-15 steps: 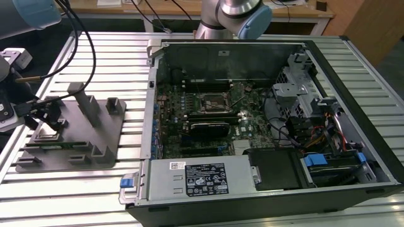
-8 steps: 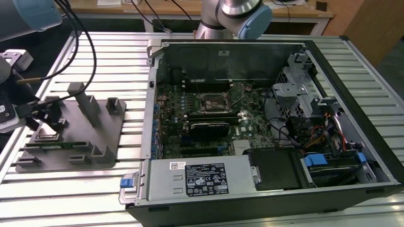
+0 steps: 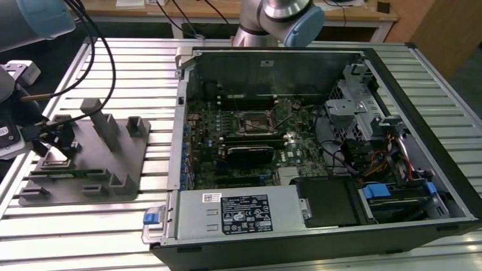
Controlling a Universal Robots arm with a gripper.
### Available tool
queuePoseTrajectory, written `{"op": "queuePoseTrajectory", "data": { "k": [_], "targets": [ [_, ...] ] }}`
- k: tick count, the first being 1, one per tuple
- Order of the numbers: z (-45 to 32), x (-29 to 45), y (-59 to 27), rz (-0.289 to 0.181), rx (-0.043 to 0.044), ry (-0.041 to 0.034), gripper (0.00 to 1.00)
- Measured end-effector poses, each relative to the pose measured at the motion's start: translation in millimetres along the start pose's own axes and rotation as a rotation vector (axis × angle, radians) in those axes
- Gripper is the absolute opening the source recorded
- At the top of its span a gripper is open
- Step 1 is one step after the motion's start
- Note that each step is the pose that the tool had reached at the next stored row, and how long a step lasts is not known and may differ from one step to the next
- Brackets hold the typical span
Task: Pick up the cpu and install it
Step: 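Pick up the cpu and move it towards the insertion slot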
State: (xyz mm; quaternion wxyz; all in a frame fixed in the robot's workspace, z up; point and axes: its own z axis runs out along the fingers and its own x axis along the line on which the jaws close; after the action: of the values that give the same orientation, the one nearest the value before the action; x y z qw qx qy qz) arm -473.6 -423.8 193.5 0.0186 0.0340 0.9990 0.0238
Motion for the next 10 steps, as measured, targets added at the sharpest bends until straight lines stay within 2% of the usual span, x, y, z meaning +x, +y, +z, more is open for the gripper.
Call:
{"op": "queuePoseTrajectory", "data": {
  "k": [4,5,10],
  "targets": [
    [0.0,0.0,0.0,0.0,0.0,-0.0001,0.6],
    [0.1,0.0,0.0,0.0,-0.0001,-0.0001,0.66],
    [1.8,0.1,0.0,-0.008,-0.0042,0.0003,0.66]
  ]
}}
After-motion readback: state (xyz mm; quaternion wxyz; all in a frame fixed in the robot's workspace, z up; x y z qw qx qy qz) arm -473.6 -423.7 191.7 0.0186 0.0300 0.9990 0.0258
